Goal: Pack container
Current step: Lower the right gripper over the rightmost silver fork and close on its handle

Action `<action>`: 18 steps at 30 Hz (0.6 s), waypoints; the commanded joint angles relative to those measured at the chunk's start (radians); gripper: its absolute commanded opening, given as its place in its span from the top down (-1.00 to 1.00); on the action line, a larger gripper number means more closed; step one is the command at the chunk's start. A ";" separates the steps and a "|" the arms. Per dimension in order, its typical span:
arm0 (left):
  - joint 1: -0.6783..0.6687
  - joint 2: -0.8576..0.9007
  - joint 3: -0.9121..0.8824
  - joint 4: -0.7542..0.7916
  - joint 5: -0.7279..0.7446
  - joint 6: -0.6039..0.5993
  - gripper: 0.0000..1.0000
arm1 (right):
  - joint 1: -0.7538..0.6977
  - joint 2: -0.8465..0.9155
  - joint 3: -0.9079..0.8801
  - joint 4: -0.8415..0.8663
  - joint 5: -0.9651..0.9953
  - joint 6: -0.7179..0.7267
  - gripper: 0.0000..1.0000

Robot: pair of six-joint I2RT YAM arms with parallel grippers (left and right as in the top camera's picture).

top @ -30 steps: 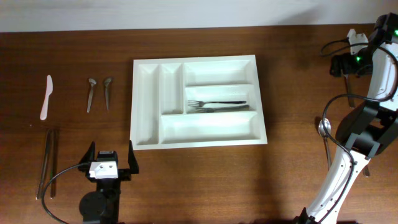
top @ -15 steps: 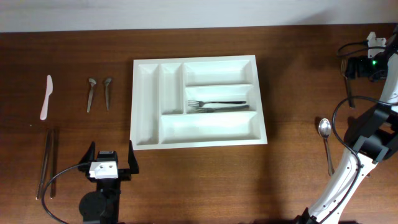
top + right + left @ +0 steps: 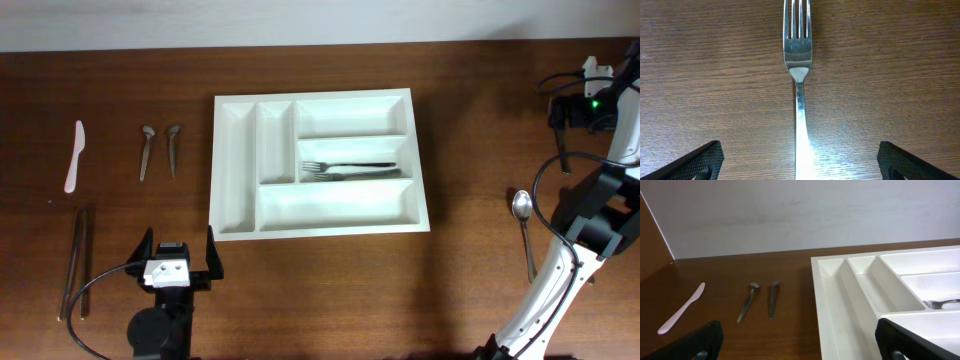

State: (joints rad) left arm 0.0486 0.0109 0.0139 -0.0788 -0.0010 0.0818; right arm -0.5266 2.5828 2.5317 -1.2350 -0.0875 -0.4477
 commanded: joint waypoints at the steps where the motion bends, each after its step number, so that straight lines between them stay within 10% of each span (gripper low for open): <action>1: 0.006 -0.005 -0.005 -0.003 0.001 -0.010 -0.98 | 0.007 0.031 -0.007 0.002 -0.013 0.005 -0.98; 18: 0.006 -0.005 -0.005 -0.003 0.001 -0.010 -0.98 | 0.007 0.083 -0.007 0.005 -0.006 0.008 -0.98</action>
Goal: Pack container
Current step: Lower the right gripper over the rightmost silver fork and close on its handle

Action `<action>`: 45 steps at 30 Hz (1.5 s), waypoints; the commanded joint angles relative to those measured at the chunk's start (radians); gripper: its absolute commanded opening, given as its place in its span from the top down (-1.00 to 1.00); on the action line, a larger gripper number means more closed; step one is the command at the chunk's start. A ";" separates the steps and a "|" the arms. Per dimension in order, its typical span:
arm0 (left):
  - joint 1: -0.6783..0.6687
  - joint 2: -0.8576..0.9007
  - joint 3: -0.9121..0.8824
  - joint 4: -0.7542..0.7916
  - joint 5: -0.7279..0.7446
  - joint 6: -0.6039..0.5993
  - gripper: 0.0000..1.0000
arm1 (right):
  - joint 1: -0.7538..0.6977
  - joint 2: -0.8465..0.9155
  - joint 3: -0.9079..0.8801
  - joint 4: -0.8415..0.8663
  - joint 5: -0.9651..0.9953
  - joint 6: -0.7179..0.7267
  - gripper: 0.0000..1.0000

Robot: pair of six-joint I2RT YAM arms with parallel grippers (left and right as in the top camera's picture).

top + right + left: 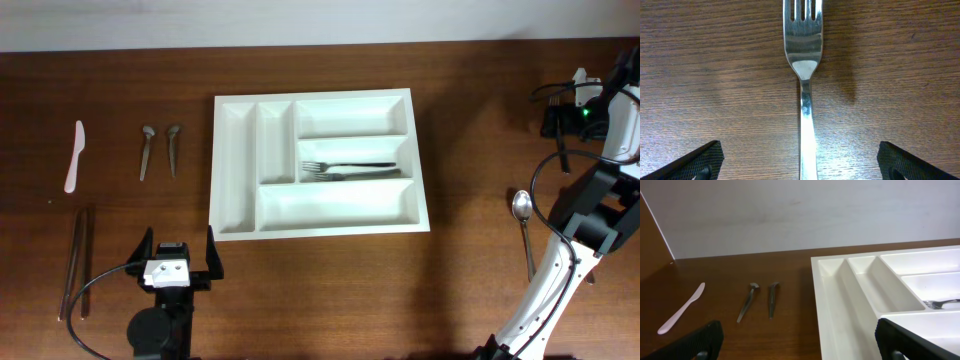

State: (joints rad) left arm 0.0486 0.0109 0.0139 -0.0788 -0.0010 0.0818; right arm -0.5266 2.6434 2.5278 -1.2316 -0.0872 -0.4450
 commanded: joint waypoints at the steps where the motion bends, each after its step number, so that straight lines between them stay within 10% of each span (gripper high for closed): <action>1: 0.006 -0.005 -0.005 -0.003 0.001 -0.010 -0.98 | 0.007 0.026 -0.003 0.002 -0.006 0.005 -0.97; 45: 0.006 -0.005 -0.005 -0.003 0.001 -0.010 -0.98 | 0.009 0.090 -0.003 0.092 -0.013 0.013 -0.86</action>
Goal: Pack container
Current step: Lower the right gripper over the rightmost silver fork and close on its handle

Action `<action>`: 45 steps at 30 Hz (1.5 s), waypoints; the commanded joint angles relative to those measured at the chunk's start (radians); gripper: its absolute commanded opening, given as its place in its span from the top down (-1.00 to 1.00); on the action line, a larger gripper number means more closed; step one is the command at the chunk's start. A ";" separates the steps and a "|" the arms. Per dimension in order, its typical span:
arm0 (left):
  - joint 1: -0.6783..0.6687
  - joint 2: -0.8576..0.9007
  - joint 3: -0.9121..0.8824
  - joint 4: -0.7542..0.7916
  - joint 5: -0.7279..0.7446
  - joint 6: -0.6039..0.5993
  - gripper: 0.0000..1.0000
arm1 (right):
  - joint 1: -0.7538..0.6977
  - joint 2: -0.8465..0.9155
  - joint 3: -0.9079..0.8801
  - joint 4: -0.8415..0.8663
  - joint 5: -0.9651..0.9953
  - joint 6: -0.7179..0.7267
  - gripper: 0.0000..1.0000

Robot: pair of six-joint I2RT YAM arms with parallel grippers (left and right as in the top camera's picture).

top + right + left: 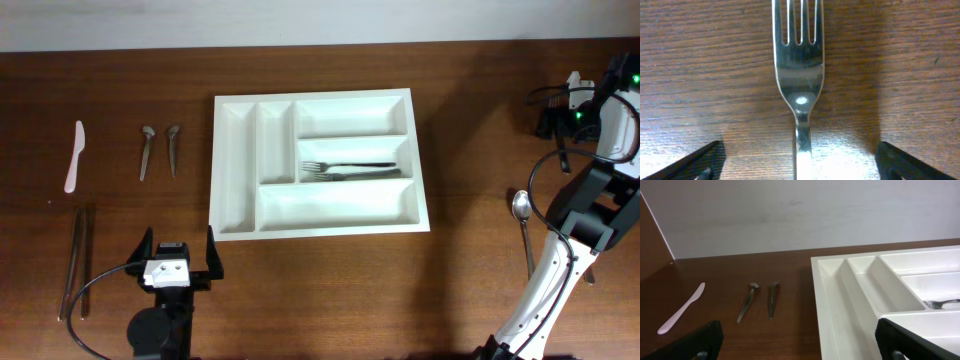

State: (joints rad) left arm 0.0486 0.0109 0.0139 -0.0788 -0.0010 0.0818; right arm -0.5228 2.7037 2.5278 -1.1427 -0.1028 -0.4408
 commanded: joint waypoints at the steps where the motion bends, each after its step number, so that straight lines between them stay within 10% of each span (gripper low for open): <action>1: 0.006 -0.005 -0.005 -0.003 0.001 -0.010 -0.98 | 0.005 0.030 -0.003 0.003 0.002 0.009 -0.82; 22: 0.006 -0.005 -0.005 -0.003 0.001 -0.010 -0.98 | 0.005 0.030 -0.003 0.003 0.002 0.012 0.38; 45: 0.006 -0.005 -0.005 -0.003 0.001 -0.010 -0.98 | 0.005 0.030 -0.003 -0.005 0.002 0.012 0.71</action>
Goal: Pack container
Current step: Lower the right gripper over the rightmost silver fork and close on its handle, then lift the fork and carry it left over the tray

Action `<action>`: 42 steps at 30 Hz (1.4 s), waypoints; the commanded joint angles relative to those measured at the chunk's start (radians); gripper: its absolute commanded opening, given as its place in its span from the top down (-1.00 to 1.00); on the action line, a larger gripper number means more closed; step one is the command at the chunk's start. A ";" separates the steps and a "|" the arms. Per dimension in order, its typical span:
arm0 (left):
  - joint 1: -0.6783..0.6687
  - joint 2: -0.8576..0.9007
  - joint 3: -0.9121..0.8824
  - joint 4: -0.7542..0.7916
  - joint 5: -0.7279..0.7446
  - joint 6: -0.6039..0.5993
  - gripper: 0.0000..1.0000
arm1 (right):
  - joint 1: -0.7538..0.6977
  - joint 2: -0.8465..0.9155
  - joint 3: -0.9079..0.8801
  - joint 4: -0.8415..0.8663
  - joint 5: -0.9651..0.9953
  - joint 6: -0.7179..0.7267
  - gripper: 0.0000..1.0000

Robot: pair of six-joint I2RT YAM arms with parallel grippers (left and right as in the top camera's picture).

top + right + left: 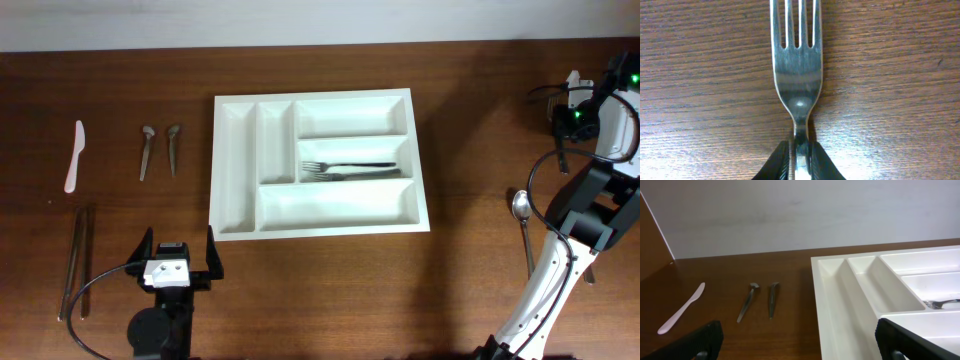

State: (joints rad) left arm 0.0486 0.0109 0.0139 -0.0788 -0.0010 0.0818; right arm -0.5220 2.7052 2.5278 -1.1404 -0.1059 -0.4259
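A white cutlery tray [215,170] lies mid-table with two forks [350,168] in its middle right compartment. At the far right, a steel fork [796,75] lies flat on the wood with its tines pointing away from the camera. My right gripper [799,152] is shut on that fork's neck, just below the tines, and shows in the overhead view as the right gripper [570,120] at the table's right edge. My left gripper [180,262] stands open near the front edge, left of the tray, its fingers [700,340] wide apart with nothing between them.
A white plastic knife [74,155] and two small spoons [158,150] lie left of the tray. A pair of chopsticks [77,260] lies at the front left. A spoon [523,228] lies near the right arm's base, with cables around it.
My right gripper's fingers stood wide apart on either side of the fork; now they are shut on its neck. The left arm and the tray have not moved.
My right gripper hung open over the fork on the table's right side. At each later moment the fork filled more of the wrist view, the open fingers lower around it. Now they are shut on the fork. The left arm stayed still throughout.
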 commanded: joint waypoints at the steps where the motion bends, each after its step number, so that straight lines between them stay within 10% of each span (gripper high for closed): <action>1: 0.006 -0.005 -0.005 -0.003 0.001 -0.010 -0.98 | 0.005 0.028 -0.003 -0.008 0.005 -0.003 0.72; 23: 0.006 -0.005 -0.005 -0.003 0.001 -0.010 -0.98 | 0.037 0.027 0.109 -0.079 0.000 -0.023 0.93; 42: 0.006 -0.005 -0.005 -0.003 0.001 -0.010 -0.99 | 0.270 -0.038 0.450 -0.331 -0.098 -0.316 0.92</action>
State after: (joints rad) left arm 0.0483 0.0109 0.0139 -0.0788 -0.0010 0.0818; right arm -0.2981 2.7213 2.8948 -1.4387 -0.1539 -0.6540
